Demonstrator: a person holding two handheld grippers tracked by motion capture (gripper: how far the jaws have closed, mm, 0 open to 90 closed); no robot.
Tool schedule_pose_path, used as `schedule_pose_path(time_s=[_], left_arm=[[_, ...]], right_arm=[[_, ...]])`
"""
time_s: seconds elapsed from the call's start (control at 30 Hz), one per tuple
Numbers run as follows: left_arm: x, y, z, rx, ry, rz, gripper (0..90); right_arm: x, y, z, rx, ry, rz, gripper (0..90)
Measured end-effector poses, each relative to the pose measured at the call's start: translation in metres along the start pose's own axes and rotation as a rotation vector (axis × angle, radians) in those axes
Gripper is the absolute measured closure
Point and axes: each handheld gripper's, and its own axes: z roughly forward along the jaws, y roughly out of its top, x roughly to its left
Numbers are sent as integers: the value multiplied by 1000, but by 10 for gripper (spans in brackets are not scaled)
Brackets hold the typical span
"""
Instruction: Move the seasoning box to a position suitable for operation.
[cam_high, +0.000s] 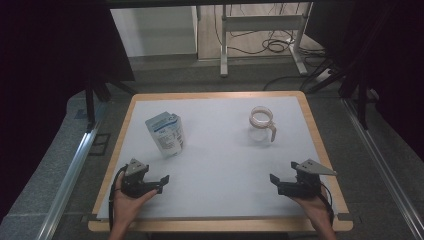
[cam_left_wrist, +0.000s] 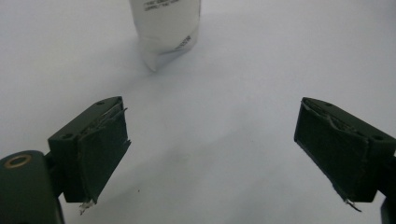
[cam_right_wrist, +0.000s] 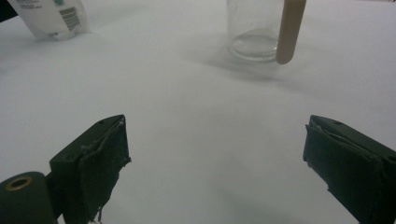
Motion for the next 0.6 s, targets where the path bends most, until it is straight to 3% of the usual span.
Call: schedule_pose_path(time_s=[0.2, 0.27, 0.4, 0.6], left_arm=[[-7, 2, 10, 35, -1, 55, 117], [-9, 3, 11, 35, 2, 62, 118], [-14, 2, -3, -10, 17, 85, 128], [-9, 1, -15, -38, 16, 76, 126]], right_arm=[[-3, 0, 1, 39, -5, -58, 76], [-4, 0, -3, 28, -3, -48, 76], [-6, 0, -4, 25, 4, -49, 76], [-9, 6, 0, 25, 7, -48, 76]])
